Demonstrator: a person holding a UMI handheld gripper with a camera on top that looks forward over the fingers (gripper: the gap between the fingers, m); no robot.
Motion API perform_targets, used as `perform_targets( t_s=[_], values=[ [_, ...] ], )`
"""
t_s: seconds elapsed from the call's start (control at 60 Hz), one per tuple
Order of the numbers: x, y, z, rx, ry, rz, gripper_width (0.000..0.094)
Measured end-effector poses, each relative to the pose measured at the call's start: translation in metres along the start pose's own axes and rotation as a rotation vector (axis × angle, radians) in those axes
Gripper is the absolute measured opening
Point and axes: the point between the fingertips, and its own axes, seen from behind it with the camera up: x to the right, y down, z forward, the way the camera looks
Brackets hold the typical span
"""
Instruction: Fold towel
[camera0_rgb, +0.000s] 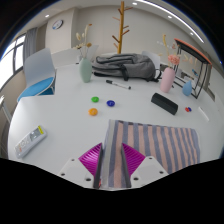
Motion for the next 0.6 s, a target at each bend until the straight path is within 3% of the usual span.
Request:
perform_targets(
  t_s=[0.05, 0.067, 0.15, 0.283, 0.467, 0.6],
  values=[
    [0.005, -0.001, 0.000, -0.006, 0.032, -0.015, 0.0058],
    [0.011, -0.001, -0.001, -0.006, 0.062, -0.017, 0.0035],
    [0.005, 0.002, -0.004, -0.037, 0.060, -0.013, 0.0028],
    [-0.024, 0.005, -0.023, -0.087, -0.069, 0.088, 0.0015],
    [-0.014, -0.037, -0.081, -0.024, -0.133, 0.119, 0.0013],
    [0.034, -0.070, -0.115, 0.041, -0.105, 0.118, 0.0014]
  ],
)
